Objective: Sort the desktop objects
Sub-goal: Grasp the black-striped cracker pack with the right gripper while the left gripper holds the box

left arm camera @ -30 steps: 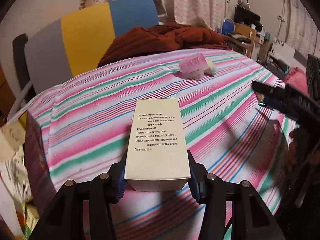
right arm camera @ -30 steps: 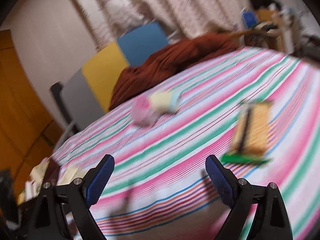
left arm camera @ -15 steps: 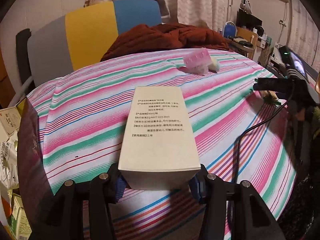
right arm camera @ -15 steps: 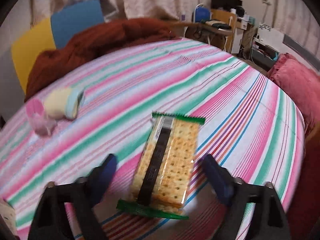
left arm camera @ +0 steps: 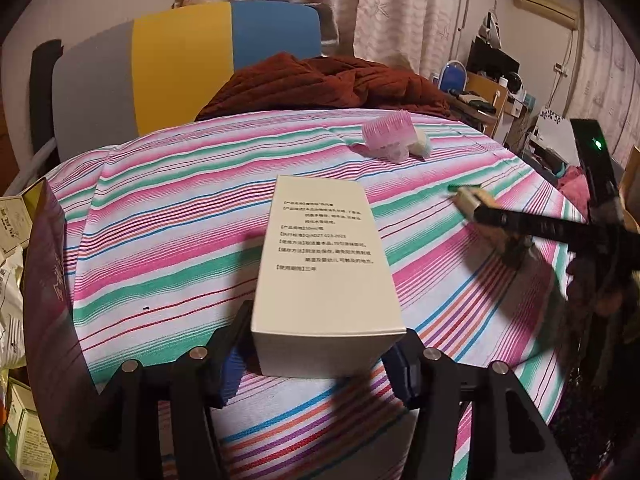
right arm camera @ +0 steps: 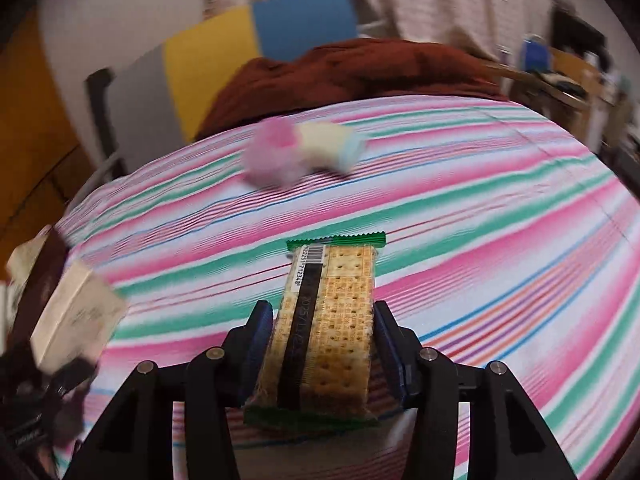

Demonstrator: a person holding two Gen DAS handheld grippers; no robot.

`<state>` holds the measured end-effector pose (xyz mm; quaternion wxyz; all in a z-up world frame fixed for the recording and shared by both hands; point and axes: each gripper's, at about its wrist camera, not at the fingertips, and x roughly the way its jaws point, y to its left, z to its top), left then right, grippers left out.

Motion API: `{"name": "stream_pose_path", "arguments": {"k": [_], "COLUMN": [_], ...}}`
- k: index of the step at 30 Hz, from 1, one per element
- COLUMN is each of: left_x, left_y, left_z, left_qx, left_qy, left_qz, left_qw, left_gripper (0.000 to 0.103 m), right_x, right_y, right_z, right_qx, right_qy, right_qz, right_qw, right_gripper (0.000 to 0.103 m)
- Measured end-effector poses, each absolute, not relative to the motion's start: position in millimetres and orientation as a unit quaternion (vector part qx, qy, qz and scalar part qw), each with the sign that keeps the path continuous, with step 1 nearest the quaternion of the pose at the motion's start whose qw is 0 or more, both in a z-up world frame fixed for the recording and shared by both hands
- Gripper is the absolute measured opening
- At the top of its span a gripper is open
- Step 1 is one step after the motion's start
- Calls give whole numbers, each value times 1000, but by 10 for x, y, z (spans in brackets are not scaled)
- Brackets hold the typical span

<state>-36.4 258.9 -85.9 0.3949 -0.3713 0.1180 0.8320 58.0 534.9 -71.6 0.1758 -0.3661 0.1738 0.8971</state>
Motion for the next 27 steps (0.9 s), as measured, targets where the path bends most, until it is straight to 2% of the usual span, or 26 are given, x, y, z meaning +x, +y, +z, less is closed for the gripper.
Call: {"name": "stream_pose_path", "arguments": {"k": [1, 2, 5, 9, 14, 17, 20, 25, 27], "left_x": [-364, -362, -347, -339, -414, -455, -482, -452, -419], "left_y": [2583, 2575, 2551, 2576, 2618, 2661, 2697, 2723, 2713], "left_z": [-855, -843, -793, -746, -727, -739, -761, -797, -793], "left_qx": [-371, -369, -365, -360, -367, -371, -375, -373, -368], "left_qy": [116, 114, 106, 108, 105, 109, 111, 118, 120], "left_qz": [833, 834, 835, 837, 837, 837, 836, 839, 844], "left_qw": [394, 393, 397, 397, 391, 387, 386, 377, 371], "left_gripper": [59, 59, 59, 59, 59, 59, 59, 54, 54], "right_x": [573, 578, 599, 627, 606, 603, 617, 655, 670], "right_y": [5296, 5238, 5116, 5040, 4958, 4958, 4956, 4962, 4972], "right_z": [-727, -733, -724, -727, -769, -774, -776, -779, -775], "right_qx": [-365, -363, -357, -352, -361, -363, -361, -357, -355], "right_qy": [172, 172, 168, 152, 125, 111, 104, 108, 111], "right_qz": [900, 902, 906, 910, 908, 907, 908, 909, 909], "right_qw": [167, 161, 154, 159, 174, 183, 186, 184, 186], "right_gripper": [57, 65, 76, 78, 77, 64, 59, 58, 54]}}
